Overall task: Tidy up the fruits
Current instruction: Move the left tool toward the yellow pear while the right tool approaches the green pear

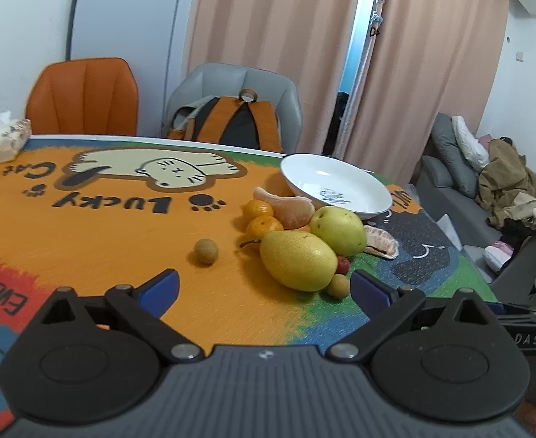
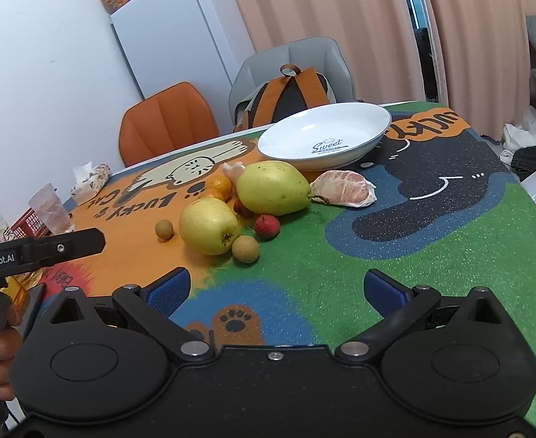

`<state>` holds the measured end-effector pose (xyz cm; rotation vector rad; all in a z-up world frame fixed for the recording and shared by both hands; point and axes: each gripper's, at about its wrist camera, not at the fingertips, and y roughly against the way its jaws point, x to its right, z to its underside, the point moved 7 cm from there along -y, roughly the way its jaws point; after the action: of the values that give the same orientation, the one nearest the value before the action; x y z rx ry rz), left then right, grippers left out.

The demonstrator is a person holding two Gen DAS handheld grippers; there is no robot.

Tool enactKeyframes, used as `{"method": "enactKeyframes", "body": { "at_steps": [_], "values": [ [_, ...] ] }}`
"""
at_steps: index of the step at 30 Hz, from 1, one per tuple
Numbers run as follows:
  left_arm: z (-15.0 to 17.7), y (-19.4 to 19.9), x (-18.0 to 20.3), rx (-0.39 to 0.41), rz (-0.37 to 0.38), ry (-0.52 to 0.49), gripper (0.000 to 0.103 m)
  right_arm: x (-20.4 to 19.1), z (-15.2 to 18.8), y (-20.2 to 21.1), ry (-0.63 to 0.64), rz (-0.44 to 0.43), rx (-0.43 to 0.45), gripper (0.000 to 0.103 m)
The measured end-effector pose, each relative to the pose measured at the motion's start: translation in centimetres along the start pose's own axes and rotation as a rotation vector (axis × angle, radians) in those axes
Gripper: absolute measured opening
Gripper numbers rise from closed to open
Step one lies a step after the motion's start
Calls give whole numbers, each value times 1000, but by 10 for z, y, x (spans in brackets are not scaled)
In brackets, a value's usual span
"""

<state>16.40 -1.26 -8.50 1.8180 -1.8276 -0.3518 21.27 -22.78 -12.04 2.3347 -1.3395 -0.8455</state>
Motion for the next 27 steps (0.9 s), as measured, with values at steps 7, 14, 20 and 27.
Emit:
{"method": "enactKeyframes", "body": {
  "at_steps": [7,14,20,27],
  "values": [
    [-3,-27,10,-35,11,-1,96,5,-11,-17,1,-16,-6,97],
    [-7,-47,16,-70,13,1,96,12,-20,-33,-10,-23,-27,96],
    [-10,-63,17,-97,10,21,96,18,-32,-40,-9,-25,-33,96],
    [-14,-80,22,-129,9,39,96,25,-39,-45,-13,-26,-41,96]
  ]
}}
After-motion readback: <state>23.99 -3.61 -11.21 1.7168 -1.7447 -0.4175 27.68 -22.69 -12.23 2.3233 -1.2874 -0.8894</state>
